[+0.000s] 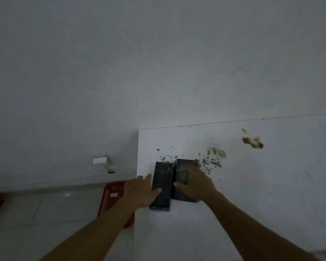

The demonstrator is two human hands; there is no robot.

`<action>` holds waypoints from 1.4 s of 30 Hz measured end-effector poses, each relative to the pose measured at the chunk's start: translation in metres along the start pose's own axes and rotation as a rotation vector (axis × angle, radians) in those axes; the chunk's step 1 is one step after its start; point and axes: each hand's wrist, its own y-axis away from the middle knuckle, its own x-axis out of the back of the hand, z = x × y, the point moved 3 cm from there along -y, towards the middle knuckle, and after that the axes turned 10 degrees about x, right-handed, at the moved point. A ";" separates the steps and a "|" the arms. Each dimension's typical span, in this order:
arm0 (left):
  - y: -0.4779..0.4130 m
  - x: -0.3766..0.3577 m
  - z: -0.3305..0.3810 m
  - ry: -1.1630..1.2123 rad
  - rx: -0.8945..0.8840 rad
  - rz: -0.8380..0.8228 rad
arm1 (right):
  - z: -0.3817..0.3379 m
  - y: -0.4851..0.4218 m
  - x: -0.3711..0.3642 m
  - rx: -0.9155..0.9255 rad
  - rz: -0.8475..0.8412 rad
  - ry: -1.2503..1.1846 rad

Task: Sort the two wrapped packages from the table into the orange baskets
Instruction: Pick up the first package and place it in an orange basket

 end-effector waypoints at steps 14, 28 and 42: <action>-0.008 -0.049 0.033 0.117 -0.027 0.075 | 0.006 -0.022 -0.058 -0.134 0.147 0.087; -0.017 -0.050 0.038 0.054 -0.042 0.123 | 0.020 -0.023 -0.066 -0.154 0.201 -0.050; -0.040 0.010 0.093 1.008 -0.064 -0.194 | 0.035 -0.028 -0.023 -0.093 0.404 -0.563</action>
